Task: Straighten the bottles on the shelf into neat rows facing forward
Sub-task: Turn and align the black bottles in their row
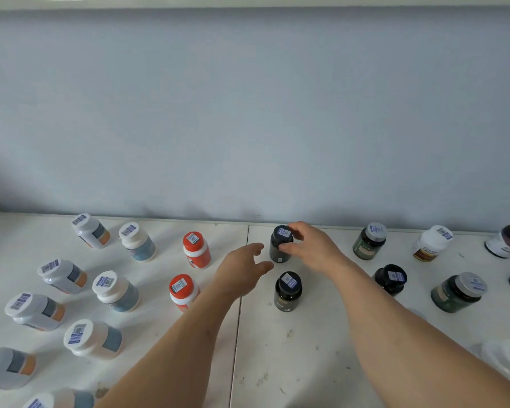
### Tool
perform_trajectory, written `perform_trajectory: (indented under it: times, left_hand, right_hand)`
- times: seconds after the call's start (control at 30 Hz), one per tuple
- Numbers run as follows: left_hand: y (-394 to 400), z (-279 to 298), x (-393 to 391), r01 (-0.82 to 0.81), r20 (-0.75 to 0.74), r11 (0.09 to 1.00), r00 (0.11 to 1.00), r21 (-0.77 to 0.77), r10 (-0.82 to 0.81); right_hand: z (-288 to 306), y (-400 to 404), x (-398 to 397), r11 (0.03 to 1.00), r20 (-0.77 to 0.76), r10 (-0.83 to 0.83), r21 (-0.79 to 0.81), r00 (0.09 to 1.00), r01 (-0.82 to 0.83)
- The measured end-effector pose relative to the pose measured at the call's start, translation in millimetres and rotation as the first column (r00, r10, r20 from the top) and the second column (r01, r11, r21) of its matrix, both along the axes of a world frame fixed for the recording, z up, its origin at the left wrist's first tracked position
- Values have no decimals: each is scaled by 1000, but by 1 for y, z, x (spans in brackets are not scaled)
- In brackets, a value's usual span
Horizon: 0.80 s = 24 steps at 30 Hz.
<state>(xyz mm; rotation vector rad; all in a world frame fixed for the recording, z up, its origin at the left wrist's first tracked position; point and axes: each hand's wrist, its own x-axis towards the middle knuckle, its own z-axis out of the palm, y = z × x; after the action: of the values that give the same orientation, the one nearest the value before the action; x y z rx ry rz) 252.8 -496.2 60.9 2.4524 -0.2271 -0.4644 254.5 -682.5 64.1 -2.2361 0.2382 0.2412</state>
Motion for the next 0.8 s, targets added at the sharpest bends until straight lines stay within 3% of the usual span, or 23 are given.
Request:
perform_trajectory:
  times: [0.17, 0.37, 0.8]
  left_hand:
    - [-8, -2, 5, -63, -130, 976, 991, -208, 36]
    - [-12, 15, 11, -65, -189, 883, 982, -464, -28]
    - [0, 26, 27, -4, -404, 838, 877, -546, -259]
  right_hand:
    - [14, -5, -1, 995, 55, -60, 88, 997, 55]
    - [48, 1, -7, 978, 122, -93, 198, 988, 68]
    - [65, 9, -9, 991, 149, -110, 92, 983, 97]
